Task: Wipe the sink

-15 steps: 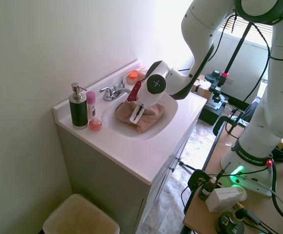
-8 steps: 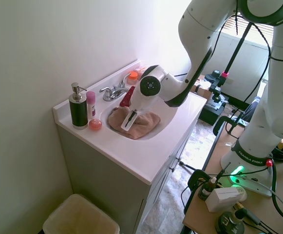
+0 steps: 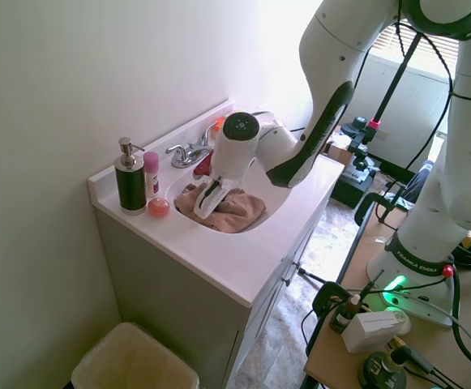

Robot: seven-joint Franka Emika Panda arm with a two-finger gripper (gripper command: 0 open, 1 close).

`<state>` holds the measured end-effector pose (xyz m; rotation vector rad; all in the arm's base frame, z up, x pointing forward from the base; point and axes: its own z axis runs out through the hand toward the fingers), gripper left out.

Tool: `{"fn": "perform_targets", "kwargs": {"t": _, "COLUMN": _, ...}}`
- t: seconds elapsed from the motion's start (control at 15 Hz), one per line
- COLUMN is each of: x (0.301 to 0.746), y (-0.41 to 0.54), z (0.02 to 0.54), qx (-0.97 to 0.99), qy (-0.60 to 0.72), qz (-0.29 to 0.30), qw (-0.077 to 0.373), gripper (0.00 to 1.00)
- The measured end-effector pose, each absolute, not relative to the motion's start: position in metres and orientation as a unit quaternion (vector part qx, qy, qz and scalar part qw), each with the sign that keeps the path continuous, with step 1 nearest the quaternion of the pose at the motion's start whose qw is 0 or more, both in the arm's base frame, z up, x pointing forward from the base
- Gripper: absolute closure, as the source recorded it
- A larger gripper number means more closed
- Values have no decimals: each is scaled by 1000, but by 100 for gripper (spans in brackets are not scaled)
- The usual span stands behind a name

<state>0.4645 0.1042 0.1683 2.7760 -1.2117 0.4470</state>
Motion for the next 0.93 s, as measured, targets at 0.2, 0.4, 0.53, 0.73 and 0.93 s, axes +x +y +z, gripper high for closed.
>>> {"fn": "perform_targets", "kwargs": {"t": 0.2, "x": 464, "y": 96, "z": 174, "qx": 899, "qy": -426, "qz": 100, "qw": 8, "gripper": 100}}
{"fn": "perform_targets", "kwargs": {"t": 0.4, "x": 463, "y": 95, "z": 181, "qx": 895, "qy": -441, "qz": 57, "qw": -21, "gripper": 100}}
{"fn": "perform_targets", "kwargs": {"t": 0.53, "x": 464, "y": 98, "z": 188, "qx": 894, "qy": -445, "qz": 36, "qw": -32, "gripper": 100}}
{"fn": "perform_targets", "kwargs": {"t": 0.73, "x": 464, "y": 106, "z": 208, "qx": 895, "qy": -442, "qz": 22, "qw": -46, "gripper": 100}}
{"fn": "perform_targets", "kwargs": {"t": 0.93, "x": 458, "y": 109, "z": 230, "qx": 898, "qy": -435, "qz": 10, "qw": -64, "gripper": 100}}
